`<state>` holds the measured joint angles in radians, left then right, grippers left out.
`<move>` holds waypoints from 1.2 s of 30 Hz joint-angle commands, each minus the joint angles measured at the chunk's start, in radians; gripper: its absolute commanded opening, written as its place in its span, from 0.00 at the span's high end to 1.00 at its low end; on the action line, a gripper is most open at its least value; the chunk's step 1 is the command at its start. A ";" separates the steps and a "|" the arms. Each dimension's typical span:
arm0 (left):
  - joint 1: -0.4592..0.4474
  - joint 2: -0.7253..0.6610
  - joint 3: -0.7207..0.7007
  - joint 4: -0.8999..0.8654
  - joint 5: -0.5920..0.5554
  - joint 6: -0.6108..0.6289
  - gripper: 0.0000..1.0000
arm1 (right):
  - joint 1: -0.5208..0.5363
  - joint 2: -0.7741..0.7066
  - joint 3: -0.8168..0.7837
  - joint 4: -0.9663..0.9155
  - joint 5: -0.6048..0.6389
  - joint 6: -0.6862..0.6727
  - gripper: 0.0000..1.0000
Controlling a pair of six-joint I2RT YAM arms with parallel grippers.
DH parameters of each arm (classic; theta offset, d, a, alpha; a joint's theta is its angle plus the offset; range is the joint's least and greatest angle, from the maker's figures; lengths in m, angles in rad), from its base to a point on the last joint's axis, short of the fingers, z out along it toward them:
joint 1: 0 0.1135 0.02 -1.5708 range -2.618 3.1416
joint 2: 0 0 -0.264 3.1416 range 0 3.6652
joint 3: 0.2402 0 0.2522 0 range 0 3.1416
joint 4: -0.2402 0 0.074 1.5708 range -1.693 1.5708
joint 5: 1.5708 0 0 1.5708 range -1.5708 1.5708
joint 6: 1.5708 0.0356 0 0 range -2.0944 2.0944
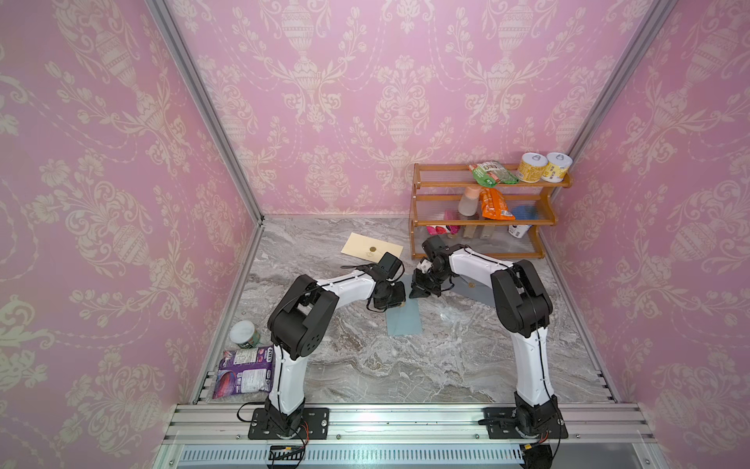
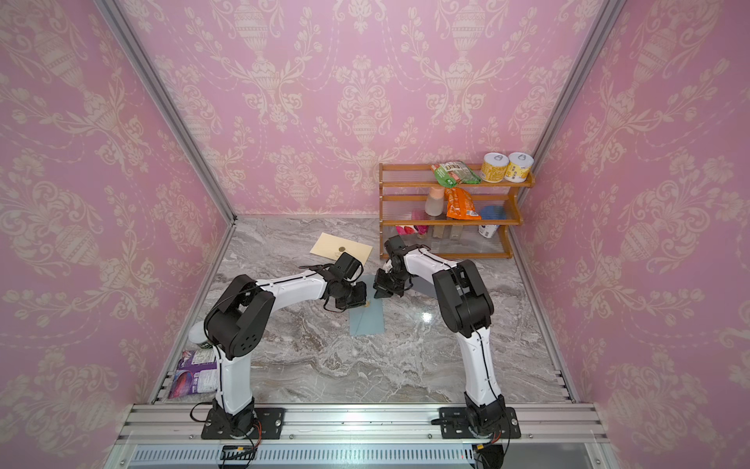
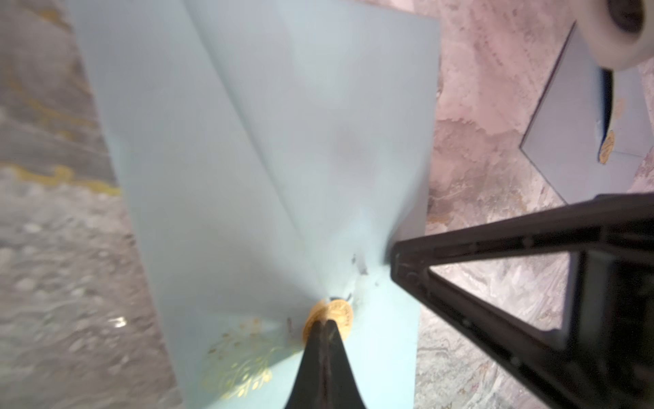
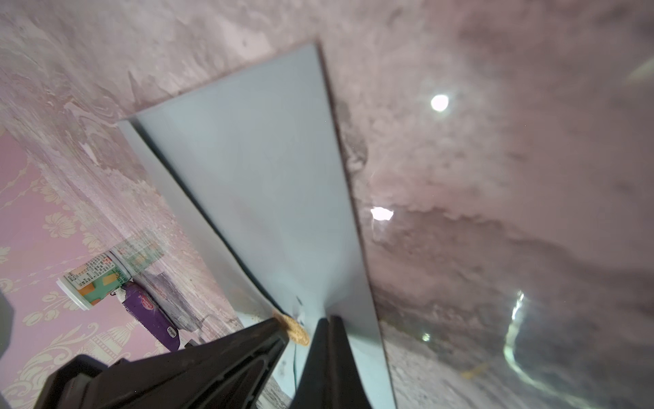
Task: Fold the letter paper in half and place it into the envelope
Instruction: Fold the envelope flap on the envelope.
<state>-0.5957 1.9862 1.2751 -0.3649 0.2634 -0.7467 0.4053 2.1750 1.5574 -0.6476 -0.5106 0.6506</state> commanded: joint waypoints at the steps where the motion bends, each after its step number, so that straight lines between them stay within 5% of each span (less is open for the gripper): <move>1: 0.007 0.035 -0.022 -0.203 -0.085 0.080 1.00 | -0.002 0.081 -0.051 -0.063 0.109 -0.005 1.00; 14: -0.052 0.224 0.145 -0.171 -0.073 -0.009 1.00 | -0.008 0.085 -0.060 -0.061 0.102 -0.003 1.00; 28: -0.022 0.084 0.019 -0.312 -0.176 0.026 1.00 | -0.015 0.082 -0.065 -0.058 0.099 -0.011 1.00; 36: -0.034 0.212 0.178 -0.307 -0.159 -0.084 1.00 | -0.014 0.085 -0.068 -0.047 0.088 0.000 1.00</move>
<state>-0.6315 2.0708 1.4509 -0.5667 0.1699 -0.7776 0.3939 2.1750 1.5452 -0.6323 -0.5438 0.6510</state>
